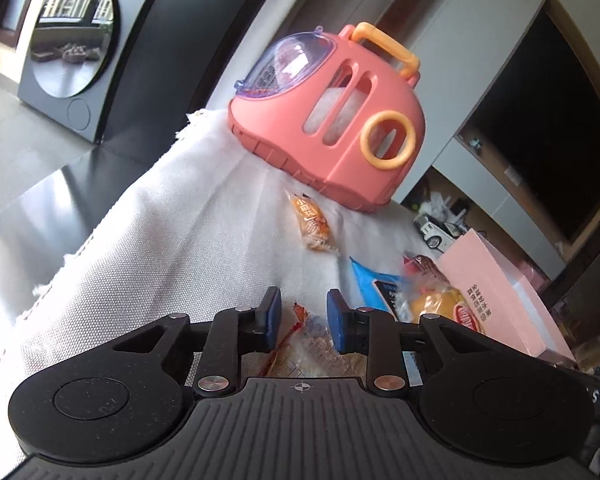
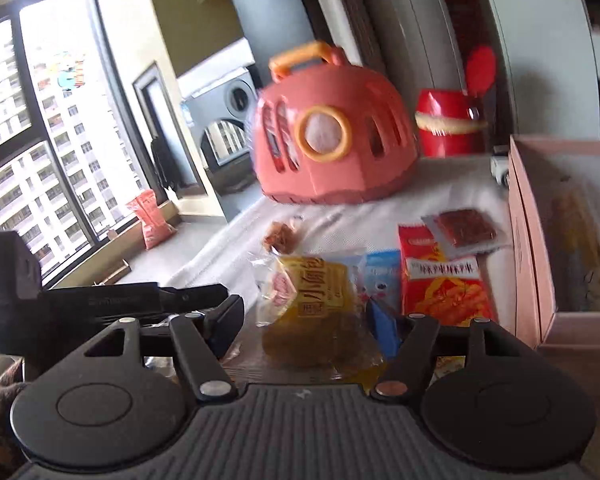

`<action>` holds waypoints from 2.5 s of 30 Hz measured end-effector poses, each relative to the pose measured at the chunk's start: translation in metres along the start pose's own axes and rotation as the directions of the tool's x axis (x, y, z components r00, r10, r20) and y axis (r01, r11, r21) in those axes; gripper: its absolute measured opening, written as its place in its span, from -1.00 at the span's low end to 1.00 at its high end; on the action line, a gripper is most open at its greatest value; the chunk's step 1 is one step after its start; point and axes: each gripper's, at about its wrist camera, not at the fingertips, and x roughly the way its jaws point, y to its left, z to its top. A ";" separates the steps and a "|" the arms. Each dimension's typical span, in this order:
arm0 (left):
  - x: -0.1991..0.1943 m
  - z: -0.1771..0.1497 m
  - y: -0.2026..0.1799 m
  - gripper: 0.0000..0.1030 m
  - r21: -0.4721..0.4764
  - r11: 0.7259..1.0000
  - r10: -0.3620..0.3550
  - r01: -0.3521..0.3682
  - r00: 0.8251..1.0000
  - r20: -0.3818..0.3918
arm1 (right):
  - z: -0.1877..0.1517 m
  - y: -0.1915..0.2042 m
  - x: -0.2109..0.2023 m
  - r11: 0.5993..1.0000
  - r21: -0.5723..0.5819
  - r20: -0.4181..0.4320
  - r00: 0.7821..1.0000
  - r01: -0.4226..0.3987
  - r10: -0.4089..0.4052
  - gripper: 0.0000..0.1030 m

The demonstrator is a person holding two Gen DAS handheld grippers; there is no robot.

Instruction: Organize snacks

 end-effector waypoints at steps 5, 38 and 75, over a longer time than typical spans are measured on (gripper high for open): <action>-0.005 -0.003 -0.001 -0.44 0.012 1.000 0.002 -0.002 1.000 0.001 | -0.006 0.005 -0.008 0.999 -0.028 0.023 0.999 0.032 -0.032 0.33; -0.011 0.030 0.013 -0.42 -0.025 0.999 -0.041 0.039 0.995 -0.087 | -0.011 0.027 0.023 0.978 -0.157 -0.092 0.984 0.136 -0.152 0.70; -0.076 0.010 -0.088 -0.26 0.136 0.973 -0.144 0.187 0.950 -0.278 | -0.031 -0.034 -0.098 0.908 -0.020 -0.026 0.908 0.418 -0.418 0.38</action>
